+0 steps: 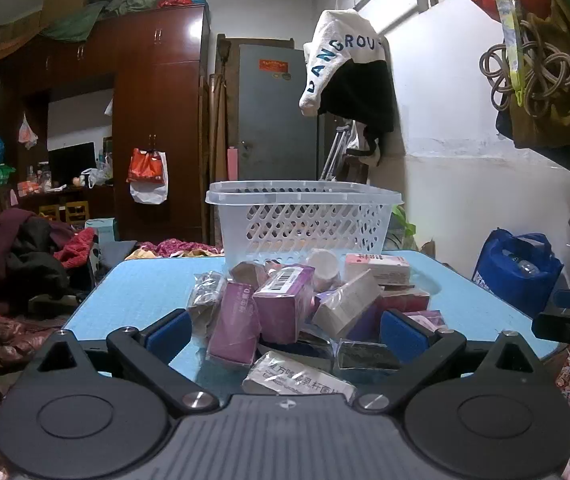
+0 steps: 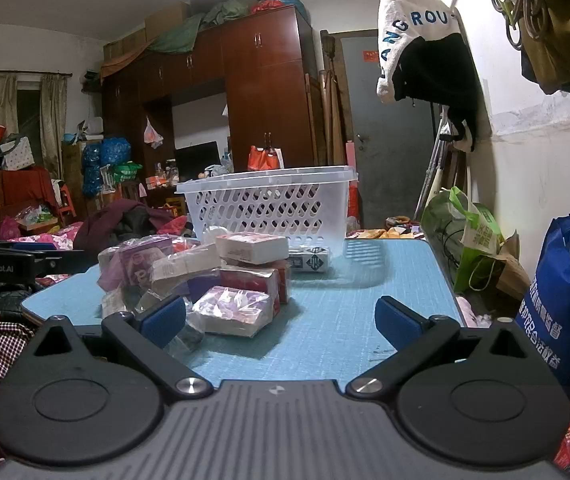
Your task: Organize objects
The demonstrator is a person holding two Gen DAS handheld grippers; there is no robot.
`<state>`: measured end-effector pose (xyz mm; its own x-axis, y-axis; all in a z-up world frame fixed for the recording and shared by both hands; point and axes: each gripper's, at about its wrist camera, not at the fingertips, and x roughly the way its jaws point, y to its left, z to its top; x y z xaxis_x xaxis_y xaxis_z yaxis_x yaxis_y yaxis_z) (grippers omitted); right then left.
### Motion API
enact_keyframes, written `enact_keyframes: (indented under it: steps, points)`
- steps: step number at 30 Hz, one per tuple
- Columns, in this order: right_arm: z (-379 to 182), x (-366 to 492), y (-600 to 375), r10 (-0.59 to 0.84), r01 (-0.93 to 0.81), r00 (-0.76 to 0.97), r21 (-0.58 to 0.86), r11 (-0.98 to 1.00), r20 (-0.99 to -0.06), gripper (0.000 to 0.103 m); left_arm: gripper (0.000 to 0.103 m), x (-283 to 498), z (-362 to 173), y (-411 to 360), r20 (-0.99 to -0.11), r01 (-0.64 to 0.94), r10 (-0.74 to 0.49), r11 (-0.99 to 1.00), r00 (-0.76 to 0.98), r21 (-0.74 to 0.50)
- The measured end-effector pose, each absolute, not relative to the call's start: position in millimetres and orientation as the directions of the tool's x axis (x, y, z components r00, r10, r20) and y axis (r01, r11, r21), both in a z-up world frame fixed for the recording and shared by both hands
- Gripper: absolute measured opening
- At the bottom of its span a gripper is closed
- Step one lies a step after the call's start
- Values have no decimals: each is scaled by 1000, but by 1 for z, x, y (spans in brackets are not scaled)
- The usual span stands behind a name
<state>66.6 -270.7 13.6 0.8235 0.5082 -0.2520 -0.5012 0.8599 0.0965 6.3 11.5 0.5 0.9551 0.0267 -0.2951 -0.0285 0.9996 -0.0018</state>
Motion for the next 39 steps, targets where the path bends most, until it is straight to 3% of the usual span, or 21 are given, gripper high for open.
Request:
enact_keyframes:
  steps: [39]
  points:
    - [12, 68, -274, 508, -500, 821, 104, 860, -258, 103, 102, 10, -5, 13, -308, -19, 14, 1000, 951, -14]
